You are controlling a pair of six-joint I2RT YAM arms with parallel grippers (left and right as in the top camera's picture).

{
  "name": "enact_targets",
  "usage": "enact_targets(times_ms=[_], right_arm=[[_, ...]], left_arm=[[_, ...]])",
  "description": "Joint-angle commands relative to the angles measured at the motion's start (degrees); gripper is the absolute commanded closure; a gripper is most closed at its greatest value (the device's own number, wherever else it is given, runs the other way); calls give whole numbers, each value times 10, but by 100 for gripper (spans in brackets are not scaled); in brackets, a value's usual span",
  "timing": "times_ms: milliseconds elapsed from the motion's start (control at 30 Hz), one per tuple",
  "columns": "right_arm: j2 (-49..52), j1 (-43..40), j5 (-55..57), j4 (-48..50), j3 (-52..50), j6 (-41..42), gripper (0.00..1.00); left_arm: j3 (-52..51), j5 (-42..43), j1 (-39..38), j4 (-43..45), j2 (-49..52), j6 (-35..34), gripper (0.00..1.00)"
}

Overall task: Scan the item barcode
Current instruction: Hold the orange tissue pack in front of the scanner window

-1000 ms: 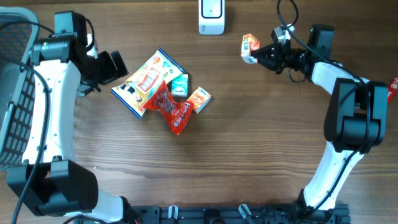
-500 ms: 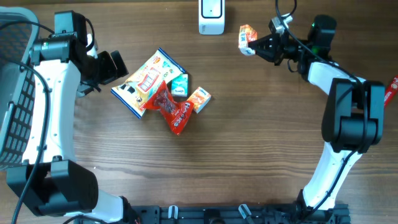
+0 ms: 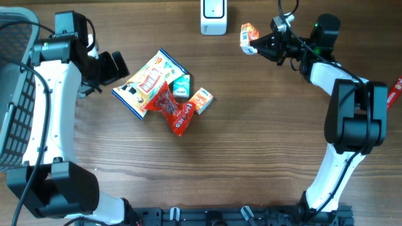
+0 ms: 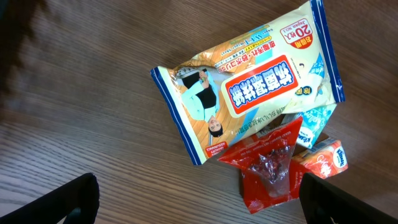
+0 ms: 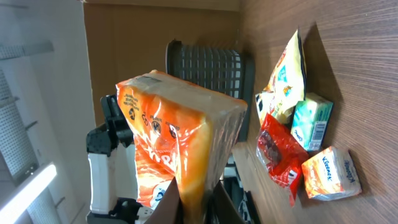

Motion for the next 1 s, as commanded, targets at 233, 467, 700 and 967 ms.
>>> enact_targets(times_ms=[233, 467, 700, 967], right_arm=[[-10, 2, -36, 4, 0, 6, 96], [-10, 14, -36, 81, 0, 5, 96], [-10, 14, -35, 200, 0, 9, 96], [-10, 17, -35, 210, 0, 9, 96]], left_arm=[[-4, -6, 2, 0, 4, -5, 0], [-4, -6, 2, 0, 4, -5, 0], [-4, -5, 2, 0, 4, -5, 0], [-4, -5, 2, 0, 4, -5, 0]])
